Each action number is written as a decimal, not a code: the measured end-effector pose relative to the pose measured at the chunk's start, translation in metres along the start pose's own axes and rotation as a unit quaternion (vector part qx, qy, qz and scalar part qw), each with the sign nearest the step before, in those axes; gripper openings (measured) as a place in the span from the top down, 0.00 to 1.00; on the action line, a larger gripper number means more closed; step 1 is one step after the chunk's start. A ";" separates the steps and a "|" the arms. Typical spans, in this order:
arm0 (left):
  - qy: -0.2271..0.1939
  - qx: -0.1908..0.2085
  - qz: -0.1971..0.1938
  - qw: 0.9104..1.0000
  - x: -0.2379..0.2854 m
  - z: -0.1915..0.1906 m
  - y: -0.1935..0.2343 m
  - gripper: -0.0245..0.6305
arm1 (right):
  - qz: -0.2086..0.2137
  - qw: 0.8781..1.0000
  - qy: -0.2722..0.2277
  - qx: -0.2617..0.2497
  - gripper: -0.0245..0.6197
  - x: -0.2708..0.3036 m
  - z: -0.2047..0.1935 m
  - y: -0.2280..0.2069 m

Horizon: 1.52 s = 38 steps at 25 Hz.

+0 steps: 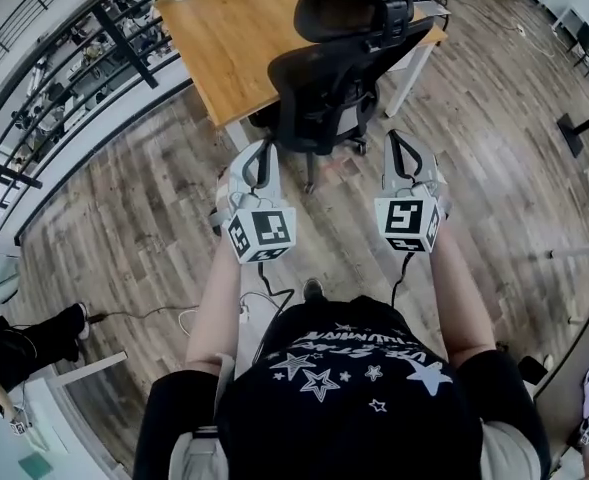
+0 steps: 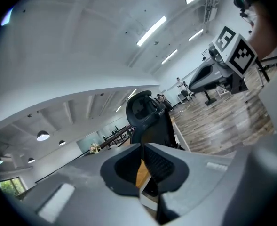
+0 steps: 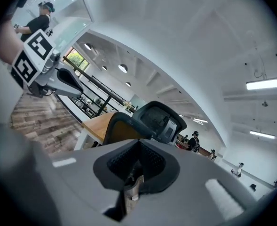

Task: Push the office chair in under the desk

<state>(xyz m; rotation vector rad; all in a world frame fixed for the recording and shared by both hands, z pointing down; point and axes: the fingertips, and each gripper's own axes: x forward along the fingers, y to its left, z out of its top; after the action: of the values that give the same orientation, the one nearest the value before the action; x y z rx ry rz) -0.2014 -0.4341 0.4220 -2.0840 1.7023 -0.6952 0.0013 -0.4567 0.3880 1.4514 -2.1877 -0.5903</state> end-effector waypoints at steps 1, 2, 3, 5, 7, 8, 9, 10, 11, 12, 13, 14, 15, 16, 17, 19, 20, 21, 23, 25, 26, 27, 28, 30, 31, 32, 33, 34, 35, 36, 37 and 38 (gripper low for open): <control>-0.003 -0.005 0.000 1.000 -0.001 0.003 -0.002 0.93 | 0.004 1.000 -0.005 0.000 0.96 -0.001 0.002 0.004; -0.006 -0.010 -0.002 1.000 -0.002 0.006 -0.004 0.93 | 0.007 1.000 -0.013 -0.004 0.96 -0.003 0.005 0.008; -0.009 -0.012 -0.004 1.000 -0.003 0.009 -0.006 0.93 | 0.009 1.000 -0.021 -0.011 0.96 -0.006 0.010 0.011; -0.011 -0.012 -0.010 1.000 -0.005 0.015 -0.014 0.93 | 0.011 0.999 -0.032 -0.024 0.96 -0.012 0.017 0.013; -0.010 -0.017 -0.017 1.000 -0.009 0.022 -0.026 0.93 | 0.012 0.999 -0.031 -0.020 0.96 -0.024 0.016 0.011; -0.010 -0.019 -0.022 1.000 -0.012 0.026 -0.033 0.93 | 0.012 0.999 -0.028 -0.013 0.96 -0.032 0.012 0.008; -0.010 -0.020 -0.028 0.999 -0.017 0.031 -0.041 0.93 | 0.010 1.000 -0.023 -0.006 0.96 -0.041 0.008 0.004; -0.011 -0.018 -0.034 0.999 -0.022 0.036 -0.049 0.93 | 0.007 1.000 -0.019 0.000 0.96 -0.050 0.004 0.000; -0.014 -0.016 -0.040 0.999 -0.027 0.041 -0.056 0.93 | 0.003 1.000 -0.015 0.005 0.96 -0.059 -0.001 -0.005; -0.016 -0.014 -0.043 0.999 -0.033 0.046 -0.061 0.93 | -0.001 1.000 -0.012 0.009 0.96 -0.069 -0.005 -0.010; -0.018 -0.013 -0.045 0.999 -0.038 0.051 -0.066 0.93 | -0.006 1.000 -0.009 0.012 0.96 -0.078 -0.009 -0.015; -0.019 -0.013 -0.046 0.999 -0.044 0.056 -0.071 0.93 | -0.011 1.000 -0.006 0.014 0.96 -0.088 -0.014 -0.019; -0.021 -0.013 -0.046 0.999 -0.050 0.060 -0.076 0.93 | -0.016 1.000 -0.003 0.015 0.96 -0.099 -0.018 -0.022; -0.024 -0.012 -0.046 0.999 -0.058 0.064 -0.080 0.93 | -0.021 1.000 -0.001 0.017 0.96 -0.111 -0.022 -0.025; -0.027 -0.012 -0.045 0.999 -0.067 0.069 -0.085 0.93 | -0.025 1.000 0.001 0.018 0.96 -0.122 -0.024 -0.026; -0.033 -0.012 -0.044 0.998 -0.087 0.079 -0.092 0.93 | -0.029 0.999 0.002 0.019 0.96 -0.144 -0.024 -0.029; -0.035 -0.014 -0.044 0.998 -0.096 0.084 -0.094 0.93 | -0.030 0.999 0.003 0.019 0.96 -0.153 -0.022 -0.030; -0.036 -0.015 -0.043 0.998 -0.105 0.089 -0.096 0.93 | -0.030 0.999 0.003 0.018 0.96 -0.162 -0.020 -0.031; -0.035 -0.020 -0.044 0.998 -0.121 0.093 -0.099 0.93 | -0.027 0.999 0.004 0.018 0.96 -0.176 -0.015 -0.030; -0.030 -0.024 -0.046 0.998 -0.137 0.092 -0.103 0.93 | -0.024 1.000 0.005 0.017 0.96 -0.191 -0.012 -0.024; -0.029 -0.025 -0.047 0.998 -0.147 0.091 -0.104 0.93 | -0.023 1.000 0.006 0.017 0.96 -0.200 -0.011 -0.019; -0.028 -0.025 -0.046 0.998 -0.159 0.090 -0.105 0.93 | -0.023 1.000 0.005 0.016 0.96 -0.210 -0.008 -0.015; -0.029 -0.026 -0.045 0.998 -0.170 0.089 -0.105 0.93 | -0.024 1.000 0.005 0.015 0.96 -0.221 -0.005 -0.011; -0.031 -0.028 -0.042 0.998 -0.191 0.092 -0.108 0.93 | -0.024 1.000 0.004 0.015 0.96 -0.241 -0.003 -0.006; -0.032 -0.027 -0.041 0.998 -0.200 0.093 -0.111 0.93 | -0.022 1.000 0.003 0.016 0.96 -0.249 -0.003 -0.005; -0.032 -0.025 -0.041 0.998 -0.207 0.095 -0.116 0.93 | -0.020 1.000 0.002 0.016 0.96 -0.256 -0.005 -0.003; -0.031 -0.022 -0.042 0.998 -0.215 0.096 -0.120 0.93 | -0.017 1.000 0.000 0.016 0.96 -0.263 -0.006 -0.001; -0.029 -0.020 -0.041 0.999 -0.223 0.097 -0.125 0.93 | -0.015 1.000 -0.001 0.017 0.96 -0.270 -0.008 0.001; -0.028 -0.020 -0.040 0.999 -0.231 0.097 -0.130 0.93 | -0.014 1.000 -0.003 0.020 0.96 -0.277 -0.011 0.004; -0.027 -0.021 -0.038 0.999 -0.240 0.096 -0.134 0.93 | -0.013 1.000 -0.005 0.023 0.96 -0.284 -0.012 0.007; -0.026 -0.022 -0.037 0.999 -0.248 0.096 -0.137 0.93 | -0.012 1.000 -0.008 0.027 0.96 -0.291 -0.014 0.010; -0.024 -0.024 -0.035 0.999 -0.256 0.095 -0.141 0.93 | -0.011 0.999 -0.011 0.031 0.96 -0.296 -0.015 0.012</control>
<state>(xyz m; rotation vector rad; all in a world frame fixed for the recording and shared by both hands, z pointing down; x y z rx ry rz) -0.0730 -0.1576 0.3868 -2.1850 1.6414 -0.6253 0.1035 -0.1790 0.3688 1.5101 -2.2278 -0.5531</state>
